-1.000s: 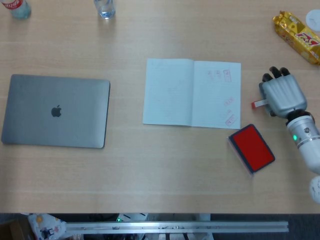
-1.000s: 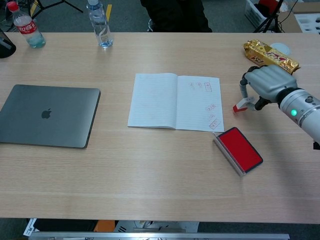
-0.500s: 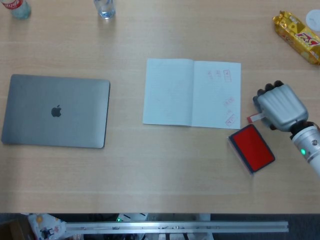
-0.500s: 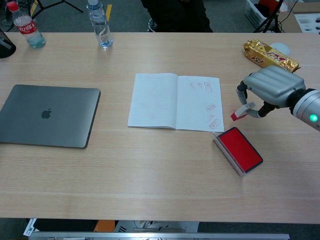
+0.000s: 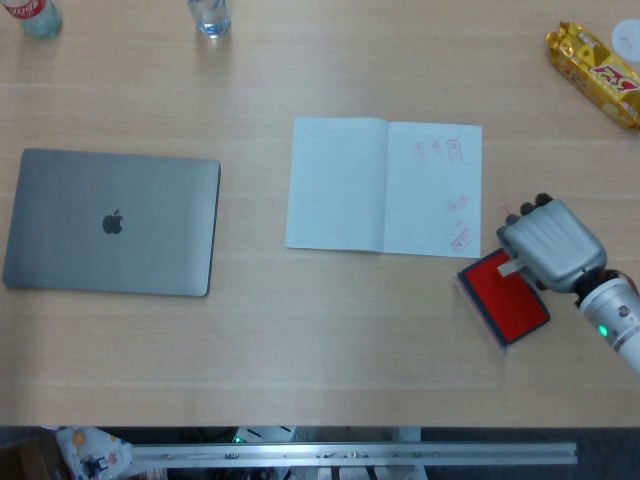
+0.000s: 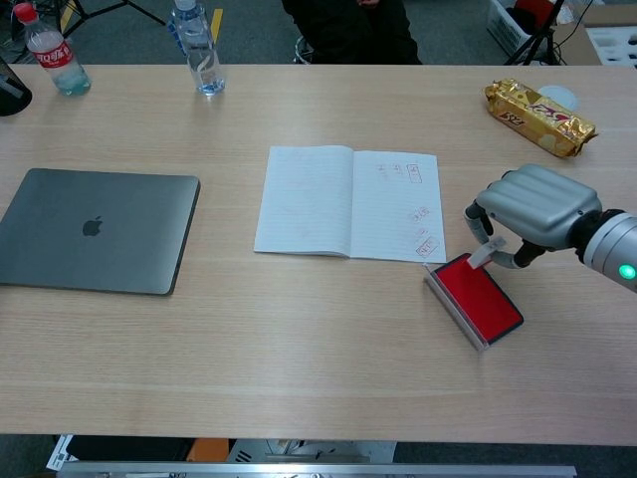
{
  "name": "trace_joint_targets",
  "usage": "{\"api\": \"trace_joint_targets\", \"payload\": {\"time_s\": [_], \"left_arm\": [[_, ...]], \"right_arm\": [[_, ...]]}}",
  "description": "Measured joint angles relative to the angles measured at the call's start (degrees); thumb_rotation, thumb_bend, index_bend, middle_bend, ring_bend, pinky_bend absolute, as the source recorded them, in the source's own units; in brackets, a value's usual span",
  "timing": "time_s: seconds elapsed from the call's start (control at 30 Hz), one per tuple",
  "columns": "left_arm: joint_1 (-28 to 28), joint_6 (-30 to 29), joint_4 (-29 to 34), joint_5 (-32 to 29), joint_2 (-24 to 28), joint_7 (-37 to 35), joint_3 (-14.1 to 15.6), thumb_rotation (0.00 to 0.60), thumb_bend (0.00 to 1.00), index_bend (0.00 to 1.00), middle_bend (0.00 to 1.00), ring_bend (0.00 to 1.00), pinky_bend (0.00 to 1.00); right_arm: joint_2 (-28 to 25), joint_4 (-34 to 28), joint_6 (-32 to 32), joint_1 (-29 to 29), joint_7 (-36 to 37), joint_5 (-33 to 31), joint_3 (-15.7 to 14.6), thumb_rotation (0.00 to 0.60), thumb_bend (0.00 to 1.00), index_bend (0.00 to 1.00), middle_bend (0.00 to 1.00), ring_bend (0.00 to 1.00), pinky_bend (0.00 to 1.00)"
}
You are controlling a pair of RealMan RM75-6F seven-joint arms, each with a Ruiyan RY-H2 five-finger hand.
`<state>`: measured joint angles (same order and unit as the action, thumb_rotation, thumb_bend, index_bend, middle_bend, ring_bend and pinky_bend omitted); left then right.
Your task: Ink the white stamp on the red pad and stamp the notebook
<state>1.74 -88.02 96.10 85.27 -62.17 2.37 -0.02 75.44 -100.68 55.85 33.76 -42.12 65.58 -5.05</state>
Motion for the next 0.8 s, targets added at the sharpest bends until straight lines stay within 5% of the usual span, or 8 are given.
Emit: {"api": "trace_joint_targets", "payload": {"time_s": [0.8], "left_arm": [[0.06, 1.00, -0.51, -1.14, 0.12, -0.38, 0.14, 0.600, 0.32, 0.00, 0.00, 0.00, 0.00]], "right_arm": [[3.97, 1.41, -0.92, 1.15, -5.36, -2.52, -1.12, 0.600, 0.45, 0.71, 0.54, 0.42, 0.33]]}}
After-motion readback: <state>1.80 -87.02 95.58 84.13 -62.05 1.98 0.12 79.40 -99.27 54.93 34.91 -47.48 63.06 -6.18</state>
